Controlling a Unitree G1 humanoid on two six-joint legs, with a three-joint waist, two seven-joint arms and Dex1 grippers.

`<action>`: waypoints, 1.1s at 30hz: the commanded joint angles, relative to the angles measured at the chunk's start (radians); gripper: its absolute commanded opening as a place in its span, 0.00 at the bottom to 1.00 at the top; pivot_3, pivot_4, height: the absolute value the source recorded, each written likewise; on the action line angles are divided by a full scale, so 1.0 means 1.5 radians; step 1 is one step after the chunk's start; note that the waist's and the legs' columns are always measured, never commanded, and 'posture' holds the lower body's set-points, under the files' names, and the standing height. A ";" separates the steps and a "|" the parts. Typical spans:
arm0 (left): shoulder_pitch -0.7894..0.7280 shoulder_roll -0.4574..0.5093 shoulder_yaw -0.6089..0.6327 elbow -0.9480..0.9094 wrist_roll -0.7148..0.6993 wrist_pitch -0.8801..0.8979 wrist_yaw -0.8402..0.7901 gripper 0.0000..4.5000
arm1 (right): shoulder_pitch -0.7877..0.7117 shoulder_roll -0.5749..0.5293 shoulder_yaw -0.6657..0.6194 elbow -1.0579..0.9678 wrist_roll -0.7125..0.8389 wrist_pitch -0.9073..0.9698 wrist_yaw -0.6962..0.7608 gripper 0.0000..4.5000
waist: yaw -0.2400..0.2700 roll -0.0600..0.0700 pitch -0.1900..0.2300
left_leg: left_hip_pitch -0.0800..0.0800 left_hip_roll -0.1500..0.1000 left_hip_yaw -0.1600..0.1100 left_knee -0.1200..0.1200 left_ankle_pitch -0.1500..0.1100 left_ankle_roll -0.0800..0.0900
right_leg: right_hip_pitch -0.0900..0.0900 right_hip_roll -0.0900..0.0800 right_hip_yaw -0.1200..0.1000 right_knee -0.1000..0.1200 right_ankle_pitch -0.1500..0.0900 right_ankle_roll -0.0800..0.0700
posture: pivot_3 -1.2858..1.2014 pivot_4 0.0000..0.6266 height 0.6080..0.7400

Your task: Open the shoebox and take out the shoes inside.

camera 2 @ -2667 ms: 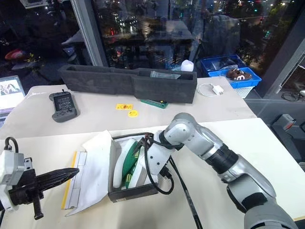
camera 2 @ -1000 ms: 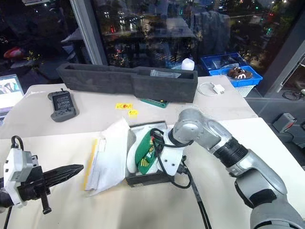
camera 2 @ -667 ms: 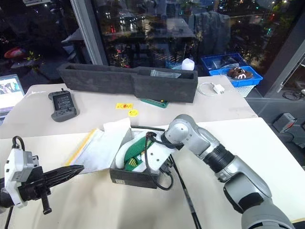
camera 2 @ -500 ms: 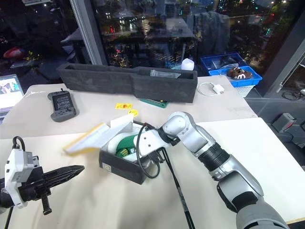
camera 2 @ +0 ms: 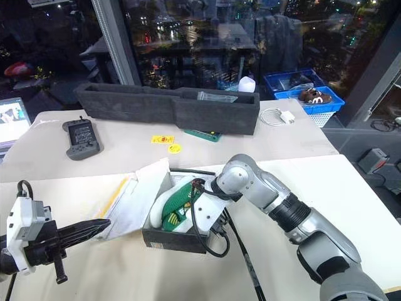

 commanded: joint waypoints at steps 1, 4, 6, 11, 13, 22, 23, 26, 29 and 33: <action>0.003 0.007 0.014 -0.011 -0.001 0.003 -0.001 0.00 | 0.003 -0.008 -0.008 -0.025 0.000 -0.027 0.000 0.33 | 0.000 0.000 0.000 | 0.000 0.000 0.000 0.000 0.000 0.000 | 0.000 0.000 0.000 0.000 0.000 0.000 | 0.52 0.24 1.00; 0.005 0.006 0.015 -0.012 0.000 0.004 -0.001 0.00 | -0.001 0.002 -0.021 -0.018 -0.026 -0.058 -0.042 0.53 | 0.001 0.000 0.000 | 0.000 0.000 0.000 0.000 0.000 0.000 | 0.000 0.000 0.000 0.000 0.000 0.000 | 0.52 0.24 1.00; 0.006 0.007 0.016 -0.014 -0.001 0.005 0.000 0.00 | -0.010 -0.005 -0.024 -0.018 -0.028 -0.065 -0.036 0.62 | 0.001 0.000 0.000 | 0.000 0.000 0.000 0.000 0.000 0.000 | 0.000 0.000 0.000 0.000 0.000 0.000 | 0.52 0.24 1.00; 0.003 0.008 0.016 -0.014 0.000 0.008 0.001 0.00 | -0.021 -0.032 -0.031 -0.039 -0.014 -0.064 -0.011 0.62 | 0.002 0.000 0.000 | 0.000 0.000 0.000 0.000 0.000 0.000 | 0.000 0.000 0.000 0.000 0.000 0.000 | 0.52 0.24 1.00; 0.003 0.008 0.015 -0.014 0.000 0.009 0.001 0.00 | -0.023 -0.046 -0.033 -0.050 -0.007 -0.061 0.002 0.62 | 0.004 0.000 0.000 | 0.000 0.000 0.000 0.000 0.000 0.000 | 0.000 0.000 0.000 0.000 0.000 0.000 | 0.52 0.24 1.00; -0.004 0.008 0.011 -0.014 0.001 0.010 0.004 0.00 | -0.037 -0.072 -0.028 -0.070 -0.002 -0.058 0.038 0.62 | 0.003 0.000 0.000 | 0.000 0.000 0.000 0.000 0.000 0.000 | 0.000 0.000 0.000 0.000 0.000 0.000 | 0.52 0.24 1.00; -0.005 0.007 0.011 -0.014 0.000 0.011 0.005 0.00 | -0.035 -0.069 -0.027 -0.070 -0.001 -0.054 0.039 0.62 | 0.003 0.000 0.000 | 0.000 0.000 0.000 0.000 0.000 0.000 | 0.000 0.000 0.000 0.000 0.000 0.000 | 0.52 0.24 1.00; -0.003 0.006 0.012 -0.017 0.000 0.011 0.007 0.00 | -0.031 -0.069 -0.023 -0.063 -0.011 -0.059 0.037 0.62 | 0.004 0.000 0.000 | 0.000 0.000 0.000 0.000 0.000 0.000 | 0.000 0.000 0.000 0.000 0.000 0.000 | 0.52 0.24 1.00; -0.002 0.006 0.013 -0.019 0.000 0.011 0.009 0.00 | -0.027 -0.067 -0.023 -0.063 -0.006 -0.049 0.040 0.56 | 0.004 0.000 0.000 | 0.000 0.000 0.000 0.000 0.000 0.000 | 0.000 -0.001 0.000 0.000 0.000 0.000 | 0.52 0.24 1.00; 0.000 0.006 0.016 -0.021 -0.002 0.013 0.010 0.00 | -0.024 -0.061 -0.023 -0.057 -0.009 -0.041 0.036 0.29 | 0.003 0.000 0.000 | 0.000 0.000 0.000 0.000 0.000 0.000 | 0.000 0.000 0.000 0.000 0.000 0.000 | 0.52 0.24 1.00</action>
